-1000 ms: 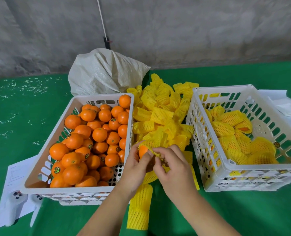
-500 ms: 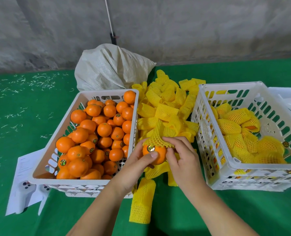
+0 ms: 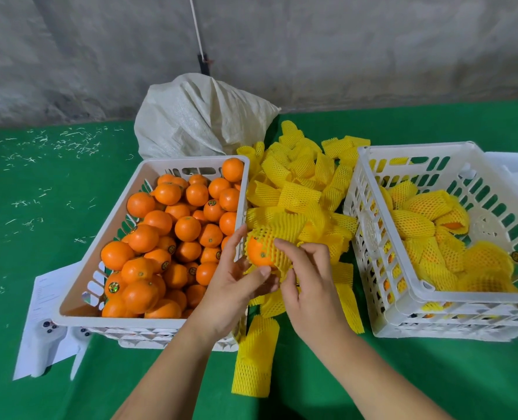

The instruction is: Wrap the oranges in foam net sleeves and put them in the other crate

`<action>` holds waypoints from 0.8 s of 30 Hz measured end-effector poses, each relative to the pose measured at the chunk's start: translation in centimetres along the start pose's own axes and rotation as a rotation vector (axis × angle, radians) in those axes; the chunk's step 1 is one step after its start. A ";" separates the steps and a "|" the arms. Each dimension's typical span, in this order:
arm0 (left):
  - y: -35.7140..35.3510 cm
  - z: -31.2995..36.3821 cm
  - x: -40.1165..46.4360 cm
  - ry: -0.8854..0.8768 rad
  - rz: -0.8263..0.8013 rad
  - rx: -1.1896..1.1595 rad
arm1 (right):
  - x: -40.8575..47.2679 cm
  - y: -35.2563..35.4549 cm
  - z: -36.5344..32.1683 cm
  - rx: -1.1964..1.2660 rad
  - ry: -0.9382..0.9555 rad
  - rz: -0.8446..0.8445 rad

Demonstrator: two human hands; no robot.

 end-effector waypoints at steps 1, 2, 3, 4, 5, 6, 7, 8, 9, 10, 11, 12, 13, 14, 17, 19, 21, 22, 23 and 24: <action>0.0 -0.1 0.0 -0.005 0.005 0.029 | 0.3 0.4 0.0 0.006 0.023 0.014; 0.0 -0.1 0.0 -0.012 0.015 0.046 | 0.5 0.7 -0.1 0.014 0.046 0.023; -0.1 -0.1 -0.1 -0.013 0.022 0.052 | 0.8 1.0 -0.1 0.027 0.060 0.023; -0.3 -0.2 -0.1 -0.008 0.024 0.059 | 1.0 1.2 -0.1 0.043 0.062 0.012; -0.4 -0.2 -0.1 -0.005 0.029 0.077 | 1.2 1.3 0.0 0.062 0.061 -0.007; -0.4 -0.2 -0.2 -0.008 0.039 0.098 | 1.2 1.4 0.1 0.080 0.063 -0.027; -0.4 -0.2 -0.2 -0.013 0.051 0.115 | 1.3 1.4 0.1 0.101 0.065 -0.052; -0.3 -0.3 -0.2 -0.018 0.064 0.124 | 1.3 1.4 0.1 0.121 0.060 -0.075; -0.2 -0.4 -0.2 -0.018 0.077 0.128 | 1.3 1.5 0.2 0.136 0.054 -0.087; -0.1 -0.4 -0.2 -0.017 0.088 0.125 | 1.3 1.6 0.2 0.137 0.054 -0.085; 0.0 -0.4 -0.2 -0.018 0.091 0.120 | 1.3 1.7 0.3 0.131 0.060 -0.069; 0.1 -0.3 -0.2 -0.021 0.088 0.120 | 1.3 1.9 0.3 0.116 0.067 -0.044; 0.0 -0.1 -0.3 -0.026 0.080 0.130 | 1.3 2.1 0.3 0.093 0.073 -0.016; -0.1 0.0 -0.3 -0.034 0.072 0.145 | 1.4 2.3 0.4 0.061 0.079 0.014; -0.5 0.3 -0.3 -0.062 0.058 0.154 | 1.5 2.9 -0.2 -0.040 0.111 0.102; -0.4 0.3 -0.3 -0.070 0.065 0.134 | 1.4 2.8 -1.7 -0.074 0.193 0.111; -0.2 0.3 -0.3 -0.077 0.081 0.111 | 0.9 2.0 -3.1 -0.078 0.274 0.083; -0.1 0.3 -0.4 -0.080 0.099 0.090 | 0.7 1.6 -3.5 -0.072 0.283 0.070; 0.1 0.2 -0.4 -0.079 0.125 0.069 | 0.6 1.3 -3.3 -0.071 0.260 0.067; 0.4 0.1 -0.3 -0.074 0.151 0.044 | 0.4 1.1 -2.7 -0.060 0.193 0.072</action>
Point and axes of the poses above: each hand's wrist, its own x-axis towards the middle knuckle, its own y-axis out of the back of the hand, z = x × y, the point moved 8 cm from there along x, towards the middle knuckle, and after that the axes turned 6 degrees about y, right-handed, at the moved point
